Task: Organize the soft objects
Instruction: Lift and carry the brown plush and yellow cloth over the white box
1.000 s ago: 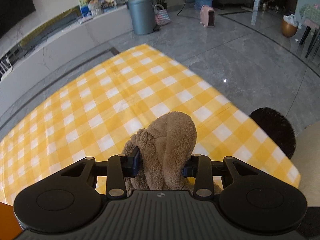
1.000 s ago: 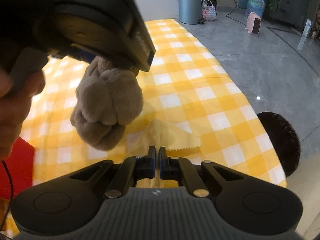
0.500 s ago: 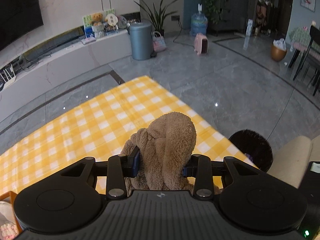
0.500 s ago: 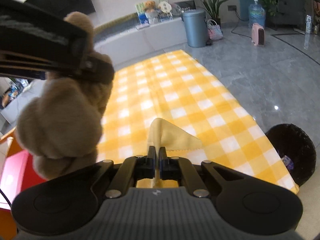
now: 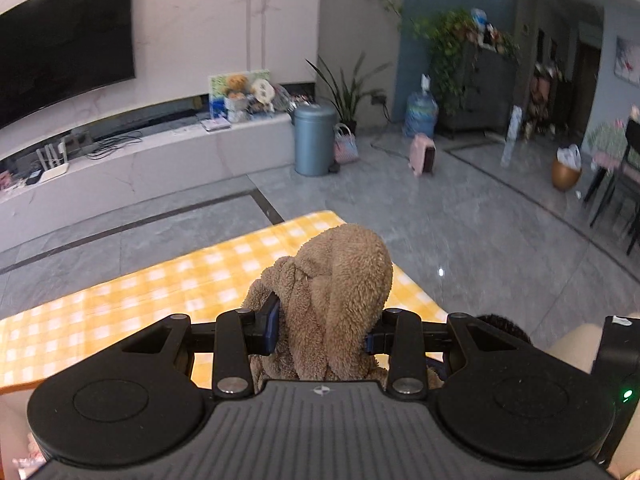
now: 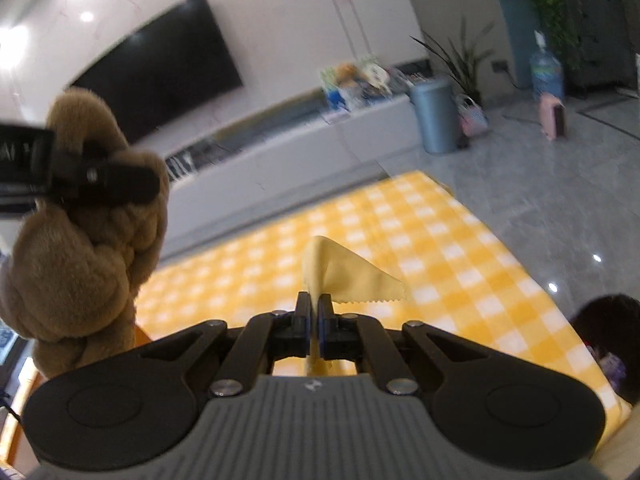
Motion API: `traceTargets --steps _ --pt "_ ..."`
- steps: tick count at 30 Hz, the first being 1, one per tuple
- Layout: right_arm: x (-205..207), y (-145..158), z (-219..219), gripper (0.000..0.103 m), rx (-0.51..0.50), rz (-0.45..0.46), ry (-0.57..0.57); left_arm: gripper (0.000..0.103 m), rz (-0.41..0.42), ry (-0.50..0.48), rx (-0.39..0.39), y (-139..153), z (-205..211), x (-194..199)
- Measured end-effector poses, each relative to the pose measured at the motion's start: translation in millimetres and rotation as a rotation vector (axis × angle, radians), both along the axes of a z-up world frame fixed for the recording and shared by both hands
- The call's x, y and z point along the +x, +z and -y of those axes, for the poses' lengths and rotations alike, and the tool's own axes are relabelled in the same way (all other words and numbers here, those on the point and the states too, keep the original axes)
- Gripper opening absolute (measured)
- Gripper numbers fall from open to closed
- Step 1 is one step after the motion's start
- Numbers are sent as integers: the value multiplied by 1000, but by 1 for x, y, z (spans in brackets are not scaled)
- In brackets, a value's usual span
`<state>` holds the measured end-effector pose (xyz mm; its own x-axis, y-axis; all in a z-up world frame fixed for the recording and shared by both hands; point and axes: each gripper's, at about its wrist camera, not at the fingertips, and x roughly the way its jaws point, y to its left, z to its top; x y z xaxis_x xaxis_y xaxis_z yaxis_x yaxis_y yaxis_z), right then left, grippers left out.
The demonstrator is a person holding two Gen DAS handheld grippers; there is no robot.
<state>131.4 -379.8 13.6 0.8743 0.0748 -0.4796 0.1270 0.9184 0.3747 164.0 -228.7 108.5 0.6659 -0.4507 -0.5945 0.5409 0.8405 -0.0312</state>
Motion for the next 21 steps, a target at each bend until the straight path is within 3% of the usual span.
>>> traceTargets --steps 8,13,17,21 --pt "-27 64 -35 1 -5 200 3 42 42 84 -76 19 -75 -12" --pt "-47 107 -80 1 -97 312 46 42 39 137 -212 24 -139 -20" --pt "-49 131 -130 1 -174 356 132 42 63 177 -250 22 -179 -27" --pt "-35 141 -182 1 -241 342 192 42 102 223 -264 17 -210 -31"
